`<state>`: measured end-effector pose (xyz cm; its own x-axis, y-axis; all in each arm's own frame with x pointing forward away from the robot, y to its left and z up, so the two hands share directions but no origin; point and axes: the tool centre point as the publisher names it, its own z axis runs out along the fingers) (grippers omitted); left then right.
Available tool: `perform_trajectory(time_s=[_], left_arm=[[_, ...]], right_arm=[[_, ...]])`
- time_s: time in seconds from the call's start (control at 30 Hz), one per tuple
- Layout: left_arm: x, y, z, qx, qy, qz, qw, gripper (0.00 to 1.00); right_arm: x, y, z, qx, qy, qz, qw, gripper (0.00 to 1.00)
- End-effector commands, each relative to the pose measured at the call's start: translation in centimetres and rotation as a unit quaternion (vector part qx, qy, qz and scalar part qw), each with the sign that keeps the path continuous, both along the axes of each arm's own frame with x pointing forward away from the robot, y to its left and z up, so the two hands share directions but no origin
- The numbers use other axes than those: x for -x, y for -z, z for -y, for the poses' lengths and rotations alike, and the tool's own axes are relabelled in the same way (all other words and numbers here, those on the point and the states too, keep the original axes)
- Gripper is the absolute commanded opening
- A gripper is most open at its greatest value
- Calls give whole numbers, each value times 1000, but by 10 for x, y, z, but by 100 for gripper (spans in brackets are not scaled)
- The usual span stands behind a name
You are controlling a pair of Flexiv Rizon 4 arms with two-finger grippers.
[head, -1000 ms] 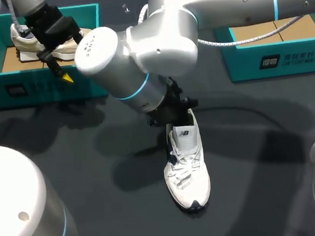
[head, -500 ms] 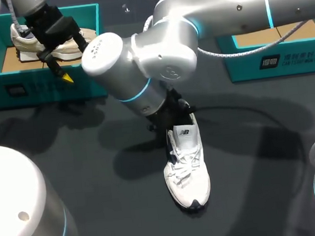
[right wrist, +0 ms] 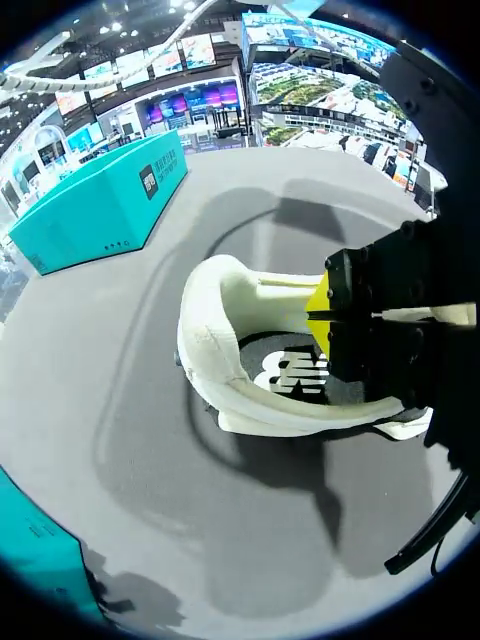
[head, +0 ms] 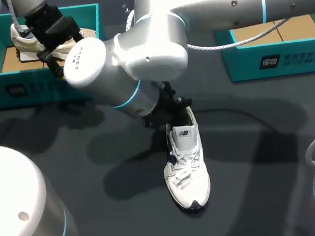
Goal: Take the shoe out of the shoebox, open the shoe tongue, remove and reinsert the insole, then place the shoe into the shoebox
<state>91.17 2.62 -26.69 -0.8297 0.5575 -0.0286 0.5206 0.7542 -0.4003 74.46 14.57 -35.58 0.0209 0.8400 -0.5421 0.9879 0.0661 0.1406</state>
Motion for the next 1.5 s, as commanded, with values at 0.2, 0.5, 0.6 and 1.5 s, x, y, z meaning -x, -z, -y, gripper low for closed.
perform_trajectory(time_s=[0.2,0.5,0.6,1.5], left_arm=[[1,0,0,-1,0,1,1000,100],[1,0,0,-1,0,1,1000,100],[1,0,0,-1,0,1,1000,100],[1,0,0,-1,0,1,1000,100]], right_arm=[[-6,29,19,-5,7,-23,1000,0],[-6,63,20,-88,-3,-73,993,0],[-8,57,13,-103,-12,-81,991,0],[7,64,1,-224,12,-141,964,0]])
